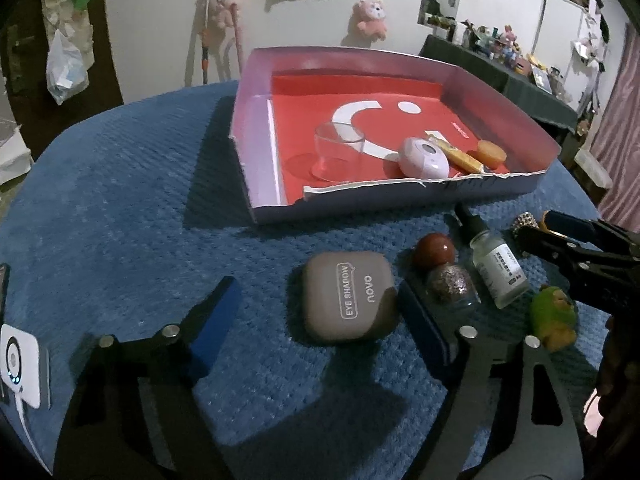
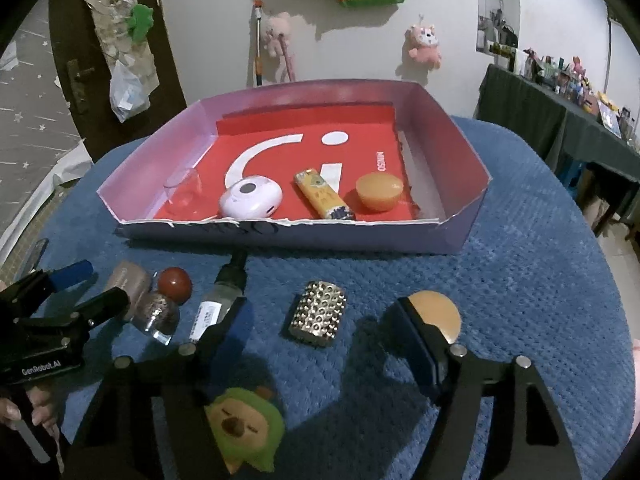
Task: Organize rigid objects
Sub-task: 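Grasp the brown EYE SHADOW case with the left gripper while the right grasps the studded silver cylinder, then carry the eye shadow case and studded cylinder into the pink box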
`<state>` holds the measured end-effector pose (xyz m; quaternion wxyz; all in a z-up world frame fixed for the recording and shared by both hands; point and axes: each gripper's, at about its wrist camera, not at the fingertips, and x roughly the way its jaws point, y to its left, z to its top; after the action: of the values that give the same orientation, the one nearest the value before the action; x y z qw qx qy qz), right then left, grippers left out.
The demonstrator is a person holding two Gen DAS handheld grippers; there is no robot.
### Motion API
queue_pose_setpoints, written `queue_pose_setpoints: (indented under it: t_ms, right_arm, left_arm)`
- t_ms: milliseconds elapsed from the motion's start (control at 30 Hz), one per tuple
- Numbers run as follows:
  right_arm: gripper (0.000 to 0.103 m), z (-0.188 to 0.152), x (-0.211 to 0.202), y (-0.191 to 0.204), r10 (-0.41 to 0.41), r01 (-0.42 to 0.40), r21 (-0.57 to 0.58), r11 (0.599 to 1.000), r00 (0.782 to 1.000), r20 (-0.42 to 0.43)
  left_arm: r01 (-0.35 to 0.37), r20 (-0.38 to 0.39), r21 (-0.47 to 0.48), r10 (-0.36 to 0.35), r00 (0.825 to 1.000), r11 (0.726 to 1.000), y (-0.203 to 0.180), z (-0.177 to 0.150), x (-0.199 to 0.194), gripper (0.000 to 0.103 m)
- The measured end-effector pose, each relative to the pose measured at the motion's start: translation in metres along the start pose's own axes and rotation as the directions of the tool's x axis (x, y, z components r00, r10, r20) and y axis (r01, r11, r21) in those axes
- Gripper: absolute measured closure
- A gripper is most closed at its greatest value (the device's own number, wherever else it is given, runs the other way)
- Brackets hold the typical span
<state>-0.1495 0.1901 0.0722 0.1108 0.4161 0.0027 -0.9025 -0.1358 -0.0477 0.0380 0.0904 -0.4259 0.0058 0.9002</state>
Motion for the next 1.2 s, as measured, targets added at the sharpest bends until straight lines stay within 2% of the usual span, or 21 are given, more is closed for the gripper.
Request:
queue_pose_setpoints:
  t_ms: [133,200,333,367,400,500,833,1200]
  right_arm:
    - [0.041,0.002,0.004,0.001,-0.005,0.005,-0.010,1.000,1.000,-0.010]
    - [0.049,0.001,0.006,0.002,0.000,-0.001,-0.016,1.000,1.000,-0.022]
    - [0.054,0.000,0.012,0.004,0.008,-0.009,-0.028,1.000,0.999,-0.036]
    - [0.060,-0.001,0.014,0.004,0.011,-0.012,-0.028,1.000,0.999,-0.039]
    - [0.069,-0.001,0.016,0.003,0.015,-0.017,-0.027,0.999,0.999,-0.044]
    - [0.075,-0.002,0.017,0.001,0.025,-0.026,-0.029,0.999,0.999,-0.040]
    - [0.076,0.012,-0.012,-0.001,0.064,-0.063,-0.032,0.998,0.997,0.037]
    - [0.076,0.015,-0.015,0.008,0.096,-0.094,-0.062,0.994,0.995,0.028]
  left_arm:
    - [0.014,-0.009,0.005,-0.014,1.000,1.000,-0.002,0.002,0.005,0.032]
    - [0.030,-0.021,0.003,-0.030,0.999,1.000,-0.003,0.001,0.008,0.040]
    - [0.037,-0.018,0.013,-0.037,0.999,0.999,-0.007,0.002,0.012,0.046]
    - [0.045,-0.016,0.014,-0.045,0.999,0.999,-0.007,0.002,0.012,0.052]
    - [0.046,-0.016,0.012,-0.046,0.999,0.999,-0.007,0.002,0.012,0.052]
    - [0.048,-0.015,0.012,-0.047,0.999,0.999,-0.008,0.003,0.011,0.052]
    - [0.059,0.047,0.009,-0.060,0.997,0.998,-0.012,0.014,-0.014,0.052]
    - [0.069,0.074,0.008,-0.070,0.995,0.998,-0.018,0.017,-0.024,0.052]
